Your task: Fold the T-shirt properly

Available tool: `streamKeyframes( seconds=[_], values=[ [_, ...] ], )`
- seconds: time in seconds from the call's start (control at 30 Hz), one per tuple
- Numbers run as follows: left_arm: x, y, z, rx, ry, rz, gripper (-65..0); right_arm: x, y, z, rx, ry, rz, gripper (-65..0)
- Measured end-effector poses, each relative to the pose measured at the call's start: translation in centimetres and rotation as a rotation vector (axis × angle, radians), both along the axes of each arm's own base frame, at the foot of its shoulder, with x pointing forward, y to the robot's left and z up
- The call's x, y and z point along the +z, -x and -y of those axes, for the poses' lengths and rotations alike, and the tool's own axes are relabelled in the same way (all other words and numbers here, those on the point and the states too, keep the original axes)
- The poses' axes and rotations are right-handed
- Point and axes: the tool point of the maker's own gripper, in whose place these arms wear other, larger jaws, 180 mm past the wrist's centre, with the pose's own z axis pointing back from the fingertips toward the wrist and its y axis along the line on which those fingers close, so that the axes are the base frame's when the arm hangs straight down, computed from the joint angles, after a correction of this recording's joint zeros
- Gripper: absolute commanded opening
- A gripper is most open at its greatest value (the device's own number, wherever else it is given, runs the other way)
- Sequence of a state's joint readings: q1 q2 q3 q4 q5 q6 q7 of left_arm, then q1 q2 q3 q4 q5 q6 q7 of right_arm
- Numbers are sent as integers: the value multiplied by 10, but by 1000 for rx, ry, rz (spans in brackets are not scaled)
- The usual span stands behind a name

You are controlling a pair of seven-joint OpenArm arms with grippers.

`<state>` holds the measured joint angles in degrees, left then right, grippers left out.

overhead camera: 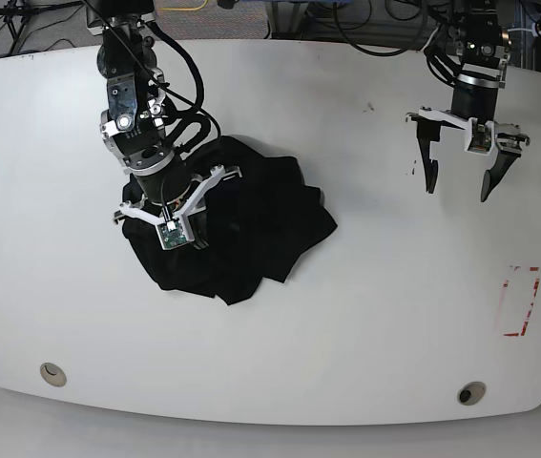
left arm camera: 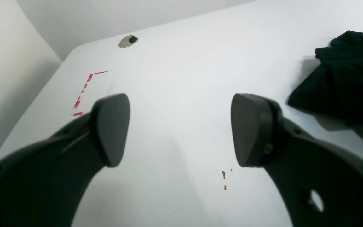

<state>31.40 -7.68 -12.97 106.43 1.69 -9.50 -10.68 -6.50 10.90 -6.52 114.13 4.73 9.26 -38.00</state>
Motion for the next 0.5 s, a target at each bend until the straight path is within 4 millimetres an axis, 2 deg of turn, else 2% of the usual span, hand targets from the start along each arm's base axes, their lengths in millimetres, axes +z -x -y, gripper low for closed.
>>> streamKeyframes(
  seconds=[0.27,0.5],
  values=[
    [2,-4,1,-2,1,7,-176,11,-11,14,7,66,27,-646],
    [8,-12,0,1,0,32,-173,11,-17,15,18,82,31,-446]
  ],
)
